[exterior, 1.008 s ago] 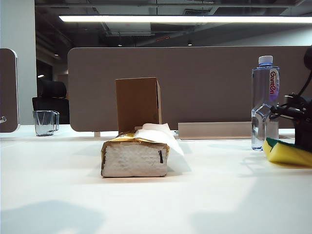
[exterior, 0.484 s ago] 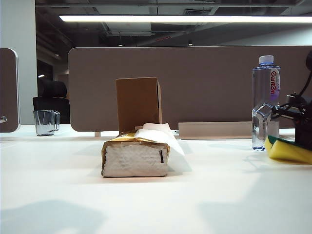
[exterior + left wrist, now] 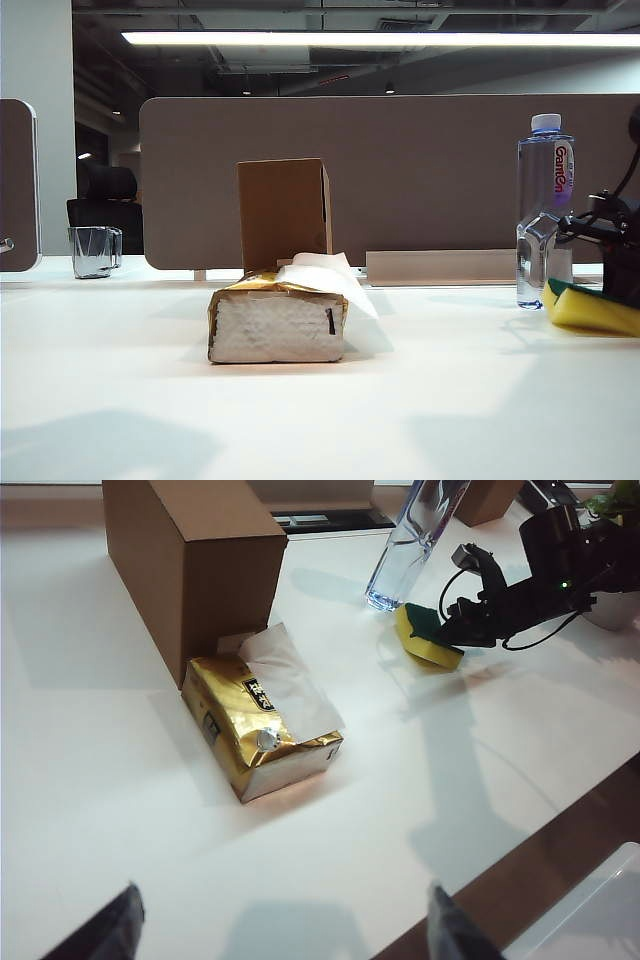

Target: Move the sponge from left to right to wipe the table, avoiding obstacles on the table, and finally reaching the bottle of mineral water.

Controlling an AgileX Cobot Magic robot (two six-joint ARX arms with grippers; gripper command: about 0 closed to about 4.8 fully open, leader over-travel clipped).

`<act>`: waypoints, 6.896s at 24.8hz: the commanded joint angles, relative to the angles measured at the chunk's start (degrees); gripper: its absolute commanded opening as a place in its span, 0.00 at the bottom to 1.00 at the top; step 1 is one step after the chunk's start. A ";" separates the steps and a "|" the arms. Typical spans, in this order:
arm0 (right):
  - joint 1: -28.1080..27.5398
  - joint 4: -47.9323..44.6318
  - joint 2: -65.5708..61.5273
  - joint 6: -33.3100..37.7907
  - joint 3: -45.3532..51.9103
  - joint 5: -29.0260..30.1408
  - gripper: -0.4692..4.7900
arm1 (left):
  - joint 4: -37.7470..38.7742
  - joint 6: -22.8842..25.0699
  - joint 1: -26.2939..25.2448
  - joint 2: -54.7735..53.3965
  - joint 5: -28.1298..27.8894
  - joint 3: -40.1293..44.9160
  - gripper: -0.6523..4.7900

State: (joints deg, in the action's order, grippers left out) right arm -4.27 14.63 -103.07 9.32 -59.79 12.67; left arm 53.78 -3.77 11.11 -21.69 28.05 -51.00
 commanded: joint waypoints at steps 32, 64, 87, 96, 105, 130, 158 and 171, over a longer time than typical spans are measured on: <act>-1.46 6.12 2.05 1.60 -1.77 2.78 0.62 | -0.76 -1.20 -0.04 0.00 0.31 -0.37 0.79; -1.44 16.57 18.60 0.11 -7.63 4.42 0.34 | -3.74 -1.18 -0.04 0.00 0.04 -0.37 0.79; -1.44 25.81 31.80 -0.81 -7.63 5.51 0.45 | -8.35 3.06 -0.07 0.00 -4.96 -0.37 0.79; -1.40 27.12 37.53 -3.89 -7.54 7.50 0.45 | -9.16 10.56 -0.07 0.00 -21.84 -0.37 0.79; -1.40 24.76 47.98 -6.80 -1.97 7.65 0.45 | -11.10 13.40 -0.96 0.00 -34.25 -0.37 0.69; -1.31 17.97 66.99 -5.73 16.22 6.99 0.38 | -9.75 0.52 -3.37 19.82 -37.62 12.39 0.50; -1.31 -1.95 82.34 -0.35 39.82 4.90 0.07 | -33.88 -3.69 -3.37 20.04 -25.27 32.35 0.11; -1.27 -9.33 86.09 -2.05 50.77 2.49 0.07 | -43.80 -3.56 -3.37 20.31 -25.24 42.01 0.11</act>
State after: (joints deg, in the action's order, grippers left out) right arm -5.58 6.28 -17.56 7.70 -9.61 15.40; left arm 11.97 -7.35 7.77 -1.43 2.44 -9.67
